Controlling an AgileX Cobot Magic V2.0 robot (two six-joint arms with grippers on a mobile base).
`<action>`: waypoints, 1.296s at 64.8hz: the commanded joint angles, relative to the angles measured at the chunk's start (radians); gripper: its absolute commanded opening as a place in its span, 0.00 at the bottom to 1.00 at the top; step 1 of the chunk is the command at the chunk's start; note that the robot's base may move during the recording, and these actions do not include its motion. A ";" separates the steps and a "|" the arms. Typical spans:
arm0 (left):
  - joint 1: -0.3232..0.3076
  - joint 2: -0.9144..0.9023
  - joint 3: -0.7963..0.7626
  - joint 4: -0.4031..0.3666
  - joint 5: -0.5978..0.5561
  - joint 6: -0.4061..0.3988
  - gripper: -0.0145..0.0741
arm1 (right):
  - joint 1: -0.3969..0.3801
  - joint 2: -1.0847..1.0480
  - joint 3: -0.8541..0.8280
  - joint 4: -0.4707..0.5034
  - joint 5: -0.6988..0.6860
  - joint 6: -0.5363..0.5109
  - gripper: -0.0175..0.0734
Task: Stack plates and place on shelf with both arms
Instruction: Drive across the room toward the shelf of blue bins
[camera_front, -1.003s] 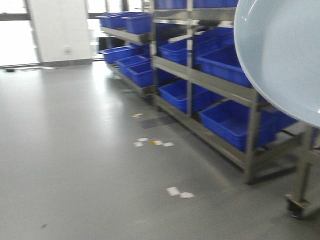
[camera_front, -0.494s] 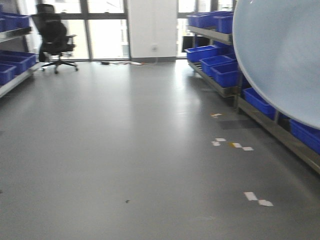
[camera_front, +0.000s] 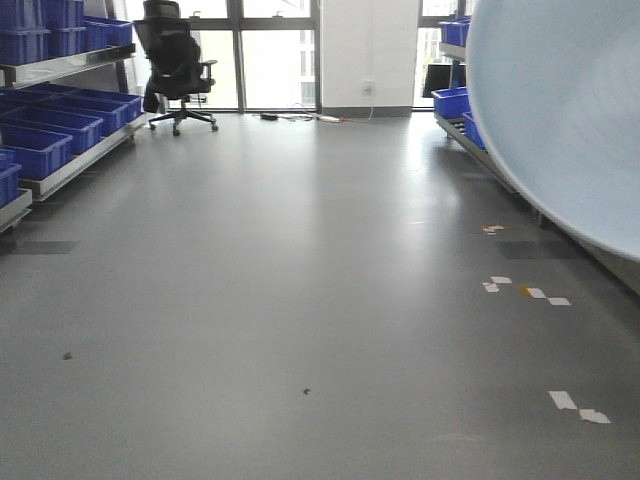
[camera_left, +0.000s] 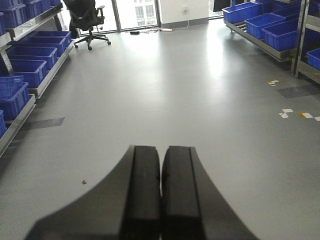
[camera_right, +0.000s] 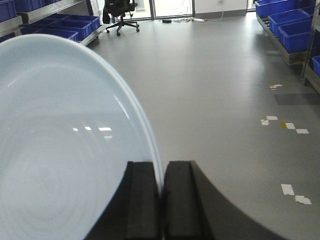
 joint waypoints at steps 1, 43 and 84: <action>0.002 0.005 -0.029 -0.002 -0.087 -0.010 0.26 | -0.004 0.004 -0.033 0.002 -0.094 -0.002 0.25; 0.002 0.005 -0.029 -0.002 -0.087 -0.010 0.26 | -0.004 0.004 -0.033 0.002 -0.094 -0.002 0.25; 0.002 0.005 -0.029 -0.002 -0.087 -0.010 0.26 | -0.004 0.004 -0.033 0.002 -0.094 -0.002 0.25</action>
